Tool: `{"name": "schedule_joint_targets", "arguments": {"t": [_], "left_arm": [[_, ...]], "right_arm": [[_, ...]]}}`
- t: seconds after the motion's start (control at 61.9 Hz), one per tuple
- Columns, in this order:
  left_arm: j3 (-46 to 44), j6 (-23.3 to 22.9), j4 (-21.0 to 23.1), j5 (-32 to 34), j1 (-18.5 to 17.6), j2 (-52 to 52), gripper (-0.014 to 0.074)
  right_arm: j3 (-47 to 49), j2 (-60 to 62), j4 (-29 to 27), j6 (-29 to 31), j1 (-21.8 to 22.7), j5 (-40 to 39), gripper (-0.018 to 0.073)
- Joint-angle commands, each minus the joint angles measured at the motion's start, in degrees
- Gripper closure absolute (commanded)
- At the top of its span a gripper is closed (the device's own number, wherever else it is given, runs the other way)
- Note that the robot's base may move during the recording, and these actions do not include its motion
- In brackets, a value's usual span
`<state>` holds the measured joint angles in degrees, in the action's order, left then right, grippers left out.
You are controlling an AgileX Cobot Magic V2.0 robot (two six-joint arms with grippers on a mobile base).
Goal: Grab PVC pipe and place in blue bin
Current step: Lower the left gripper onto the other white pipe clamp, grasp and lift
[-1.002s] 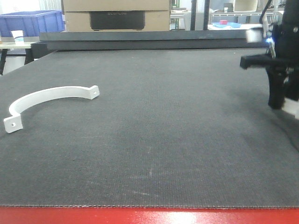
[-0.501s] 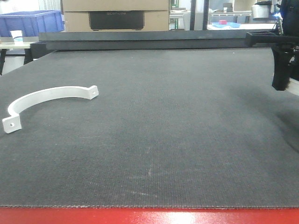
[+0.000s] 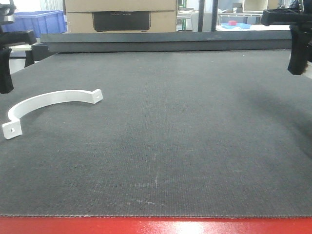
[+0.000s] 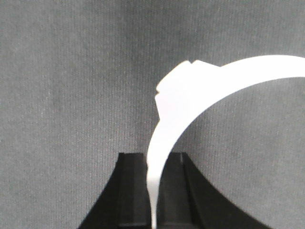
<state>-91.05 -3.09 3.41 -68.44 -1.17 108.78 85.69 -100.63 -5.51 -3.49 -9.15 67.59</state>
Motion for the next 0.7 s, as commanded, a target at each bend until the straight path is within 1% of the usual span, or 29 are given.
{"name": "schedule_joint_targets", "arguments": {"t": [0.0, 0.048, 0.129, 0.291, 0.42, 0.679], "left_arm": [[-0.6, 0.0, -0.1, 0.1, 0.1, -0.1, 0.0431], [-0.6, 0.0, -0.1, 0.2, 0.1, 0.0, 0.0361], [-0.6, 0.0, 0.0, 0.5, 0.1, 0.9, 0.0307], [-0.6, 0.0, 0.2, 0.5, -0.8, 3.7, 0.0312], [-0.6, 0.0, -1.4, 2.4, -2.1, 5.4, 0.0312], [-0.6, -0.7, -2.7, 3.4, -2.1, 8.3, 0.0312]], "right_arm": [[0.1, 0.6, 0.7, 0.5, 0.0, -1.1, 0.0713], [0.1, 0.6, 0.7, 0.5, 0.0, -1.2, 0.0713], [0.1, 0.6, 0.7, 0.5, 0.0, -1.7, 0.0713], [0.1, 0.6, 0.7, 0.5, 0.0, -2.5, 0.0713], [0.1, 0.6, 0.7, 0.5, 0.0, -2.5, 0.0713], [0.1, 0.6, 0.7, 0.5, 0.0, -1.9, 0.0713]]}}
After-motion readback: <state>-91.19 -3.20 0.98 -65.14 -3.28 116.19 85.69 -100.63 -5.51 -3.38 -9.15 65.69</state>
